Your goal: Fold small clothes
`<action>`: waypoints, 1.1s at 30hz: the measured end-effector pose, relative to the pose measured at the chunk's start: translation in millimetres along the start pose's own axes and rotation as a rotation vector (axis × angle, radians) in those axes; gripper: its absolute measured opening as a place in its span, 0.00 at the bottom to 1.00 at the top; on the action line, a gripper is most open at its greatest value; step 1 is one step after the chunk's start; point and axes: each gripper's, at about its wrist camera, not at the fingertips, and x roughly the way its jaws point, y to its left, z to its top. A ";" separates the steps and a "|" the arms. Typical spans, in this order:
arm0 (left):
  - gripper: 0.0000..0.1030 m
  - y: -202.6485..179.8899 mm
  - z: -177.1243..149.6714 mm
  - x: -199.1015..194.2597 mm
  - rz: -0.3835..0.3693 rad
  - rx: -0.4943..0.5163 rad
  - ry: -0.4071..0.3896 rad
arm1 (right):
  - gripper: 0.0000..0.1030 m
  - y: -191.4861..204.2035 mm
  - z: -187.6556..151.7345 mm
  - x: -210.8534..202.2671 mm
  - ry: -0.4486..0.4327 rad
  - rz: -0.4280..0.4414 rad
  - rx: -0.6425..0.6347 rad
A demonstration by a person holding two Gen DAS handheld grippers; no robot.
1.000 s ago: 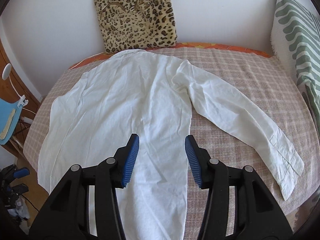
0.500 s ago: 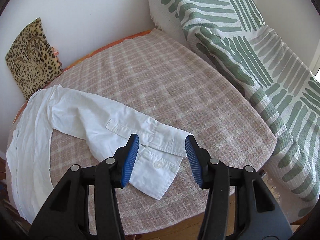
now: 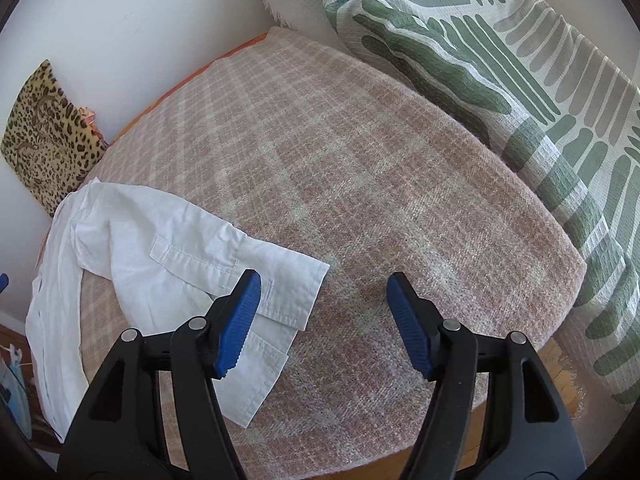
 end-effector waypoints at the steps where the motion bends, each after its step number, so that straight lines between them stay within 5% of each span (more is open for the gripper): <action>1: 0.60 3.8 10.9 10.3 -0.015 -0.027 0.001 | 0.67 3.1 -0.9 0.3 0.003 0.005 -0.016; 8: 0.60 31.7 72.0 89.6 -0.071 -0.208 0.047 | 0.67 8.9 -3.3 7.0 0.026 0.048 -0.027; 13: 0.60 47.8 84.0 129.1 -0.003 -0.262 0.086 | 0.68 24.1 -7.5 10.2 0.017 0.020 -0.084; 15: 0.60 55.1 85.3 141.1 0.008 -0.291 0.104 | 0.59 34.1 -9.9 12.1 0.016 0.014 -0.122; 19: 0.60 68.1 87.6 157.4 0.032 -0.349 0.134 | 0.09 60.6 -15.6 16.1 -0.002 -0.019 -0.215; 21: 0.60 72.2 87.4 163.4 0.025 -0.368 0.143 | 0.08 69.6 -15.4 12.8 -0.018 -0.027 -0.212; 27: 0.60 83.2 86.1 177.0 0.012 -0.403 0.161 | 0.05 110.0 -13.9 -59.6 -0.201 0.165 -0.188; 33: 0.60 101.7 80.2 184.3 -0.010 -0.490 0.182 | 0.05 196.7 -57.2 -130.5 -0.254 0.428 -0.412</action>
